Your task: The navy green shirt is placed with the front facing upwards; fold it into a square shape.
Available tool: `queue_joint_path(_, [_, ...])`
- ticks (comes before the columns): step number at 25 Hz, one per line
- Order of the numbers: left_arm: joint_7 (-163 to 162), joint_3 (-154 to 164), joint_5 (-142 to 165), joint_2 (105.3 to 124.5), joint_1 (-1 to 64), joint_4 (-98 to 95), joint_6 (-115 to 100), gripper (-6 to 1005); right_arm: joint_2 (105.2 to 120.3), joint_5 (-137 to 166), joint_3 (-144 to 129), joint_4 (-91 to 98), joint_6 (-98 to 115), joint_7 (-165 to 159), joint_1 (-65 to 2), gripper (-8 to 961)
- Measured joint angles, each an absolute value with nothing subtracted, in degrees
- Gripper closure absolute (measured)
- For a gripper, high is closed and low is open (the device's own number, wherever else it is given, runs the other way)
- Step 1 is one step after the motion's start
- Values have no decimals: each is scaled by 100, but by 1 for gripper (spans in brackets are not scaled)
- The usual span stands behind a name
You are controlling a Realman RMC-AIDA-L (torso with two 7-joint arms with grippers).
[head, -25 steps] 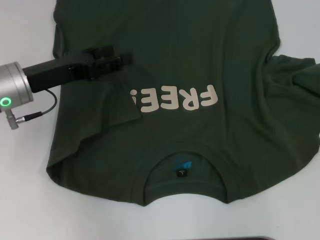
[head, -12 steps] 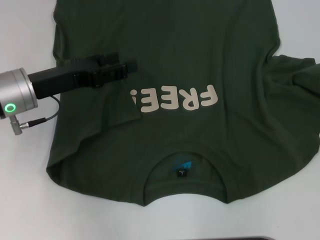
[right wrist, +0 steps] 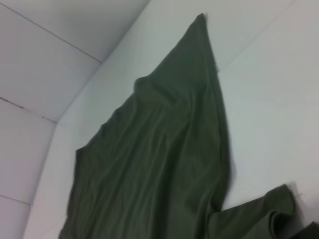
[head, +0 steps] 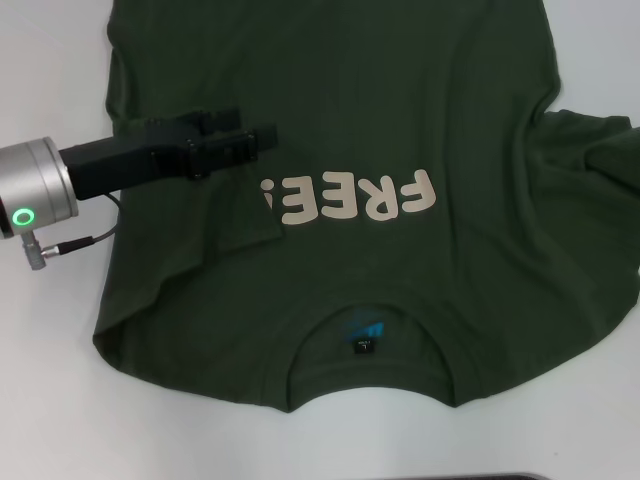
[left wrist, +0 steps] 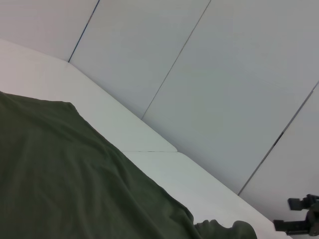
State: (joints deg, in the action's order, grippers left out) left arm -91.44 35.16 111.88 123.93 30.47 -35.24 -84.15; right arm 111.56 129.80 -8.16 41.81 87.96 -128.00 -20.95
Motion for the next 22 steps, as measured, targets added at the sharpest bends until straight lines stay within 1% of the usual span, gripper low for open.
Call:
queue_joint_path(8, [-9136,3524,11193,12393,3040,-3524,-8385,203,11199,12963,-1051,3950,8283,-12625,-2136,41])
queue_joint_path(15, [-9132,3535,11193,12393,3029,-3525,-8353,203,11345,12966,-1121,3914,7899,-12368,-2255,40])
queue_joint_path(22, [-9131,3534,11193,12392,3031,-3524,-8342,204,11406,12976,-1327,3650,7511,-12153,-2365,40])
